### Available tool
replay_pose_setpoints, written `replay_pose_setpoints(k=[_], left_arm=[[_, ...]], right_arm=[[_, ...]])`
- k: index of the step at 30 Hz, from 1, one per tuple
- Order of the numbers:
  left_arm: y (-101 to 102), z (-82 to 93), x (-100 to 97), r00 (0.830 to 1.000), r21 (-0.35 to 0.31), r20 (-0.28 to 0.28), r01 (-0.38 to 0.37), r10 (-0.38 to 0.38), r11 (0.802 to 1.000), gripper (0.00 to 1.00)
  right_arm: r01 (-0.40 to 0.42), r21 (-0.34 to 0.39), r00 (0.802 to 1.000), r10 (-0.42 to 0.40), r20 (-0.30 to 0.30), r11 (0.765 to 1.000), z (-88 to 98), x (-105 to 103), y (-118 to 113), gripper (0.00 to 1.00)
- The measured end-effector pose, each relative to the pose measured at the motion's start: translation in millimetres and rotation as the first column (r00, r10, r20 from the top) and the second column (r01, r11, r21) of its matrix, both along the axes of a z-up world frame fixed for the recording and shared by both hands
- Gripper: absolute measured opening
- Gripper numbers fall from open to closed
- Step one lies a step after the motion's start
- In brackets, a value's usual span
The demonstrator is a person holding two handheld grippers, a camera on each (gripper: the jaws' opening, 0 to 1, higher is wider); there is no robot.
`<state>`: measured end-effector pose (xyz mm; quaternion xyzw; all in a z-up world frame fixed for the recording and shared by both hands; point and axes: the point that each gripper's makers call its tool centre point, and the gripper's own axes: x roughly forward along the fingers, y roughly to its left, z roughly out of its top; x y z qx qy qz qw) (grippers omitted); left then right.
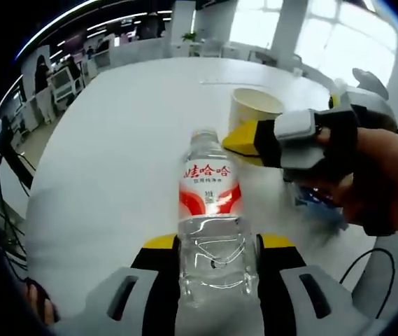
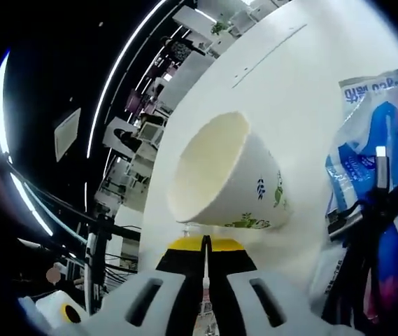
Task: Arrange the tabletop items into an orderly group along one side of the table until the central work area is clear of visible clutter.
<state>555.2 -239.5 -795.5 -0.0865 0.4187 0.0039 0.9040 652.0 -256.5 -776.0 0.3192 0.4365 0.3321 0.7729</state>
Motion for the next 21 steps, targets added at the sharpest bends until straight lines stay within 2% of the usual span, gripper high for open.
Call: replay_pose_setpoints(k=[10,15,21], left_arm=[[0,-1.1,0.8,1.000,-0.012,0.019,-0.015,0.015,1.000,0.39],[0,-1.2,0.9,1.000,-0.010,0.024,-0.015,0.015,1.000,0.39],[3,-4.0,2.8,0.999,-0.011,0.042,-0.016,0.017,1.000,0.39]], right_arm=[[-0.028,0.010,1.000,0.028,0.001,1.000,1.6,-6,7,0.00],[-0.031,-0.011,0.999,0.031,0.009,0.999,-2.3,-4,8,0.00],[-0.020,-0.008,1.000,0.020,0.000,1.000,-5.1,1,13,0.15]])
